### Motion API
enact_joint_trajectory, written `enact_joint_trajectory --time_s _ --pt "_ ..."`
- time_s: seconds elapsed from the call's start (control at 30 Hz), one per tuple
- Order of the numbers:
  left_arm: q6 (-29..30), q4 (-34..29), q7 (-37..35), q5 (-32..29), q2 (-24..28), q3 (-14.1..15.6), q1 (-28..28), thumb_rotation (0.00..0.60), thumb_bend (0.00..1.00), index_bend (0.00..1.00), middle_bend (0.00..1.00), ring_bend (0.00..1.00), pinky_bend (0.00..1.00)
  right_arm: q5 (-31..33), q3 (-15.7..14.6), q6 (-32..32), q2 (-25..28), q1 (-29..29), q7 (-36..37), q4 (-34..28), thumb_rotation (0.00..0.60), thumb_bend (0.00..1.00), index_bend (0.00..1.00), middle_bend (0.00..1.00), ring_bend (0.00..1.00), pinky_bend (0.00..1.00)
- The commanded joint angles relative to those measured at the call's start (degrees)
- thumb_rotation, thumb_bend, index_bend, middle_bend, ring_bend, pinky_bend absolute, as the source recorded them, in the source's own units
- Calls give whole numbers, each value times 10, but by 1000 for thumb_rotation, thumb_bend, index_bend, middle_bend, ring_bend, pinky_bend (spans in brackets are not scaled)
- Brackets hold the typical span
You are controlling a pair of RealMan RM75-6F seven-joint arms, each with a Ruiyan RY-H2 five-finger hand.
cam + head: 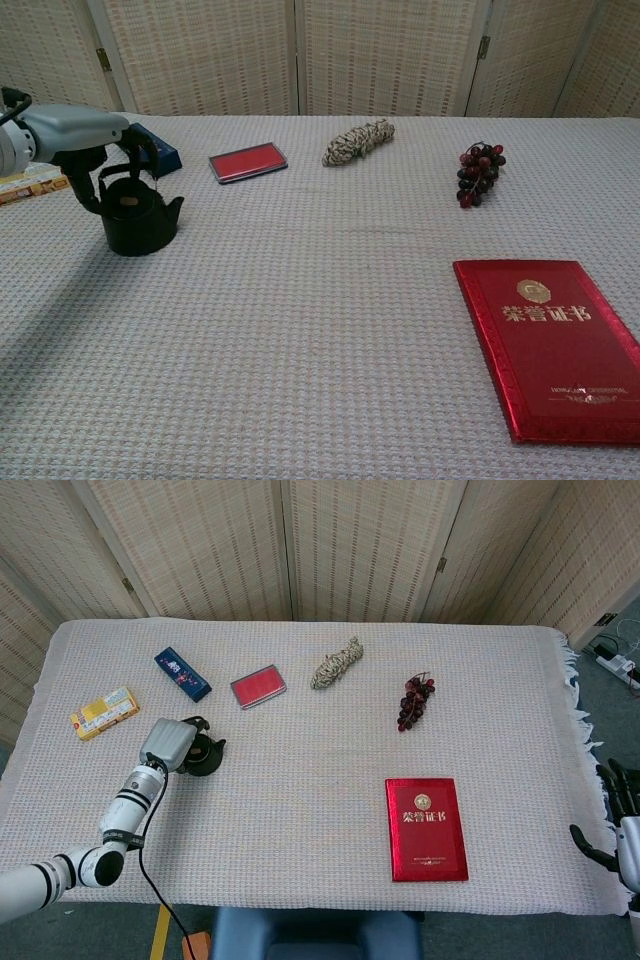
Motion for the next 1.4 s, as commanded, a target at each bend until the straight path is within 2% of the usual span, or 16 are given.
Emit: enact_joint_trajectory --time_s 0.03,0.4,0.7,1.03,1.23,1.4 --pt "21 -22 -5 23 15 10 14 600 165 252 326 812 725 0 0 -1 -1 1 0 0 600 304 0 66 248 61" --pt "18 4 -17 25 4 9 16 600 166 229 257 796 725 -1 0 1 2 -1 -4 -6 600 304 0 66 257 61" --pt "28 -20 -16 36 16 18 27 600 166 229 256 797 725 -1 0 -1 1 0 -5 -7 600 304 0 66 260 62" --pt "7 14 -16 22 -7 21 25 600 166 230 256 798 725 1 0 0 1 -2 -4 -6 600 304 0 66 263 76" --pt "3 10 -15 17 -6 23 25 600 165 230 256 801 725 0 1 -1 -1 0 -4 -4 600 304 0 66 264 77" --pt "27 -7 -26 33 2 16 33 600 165 231 256 798 725 1 1 -2 1 0 -5 -5 600 304 0 66 264 77"
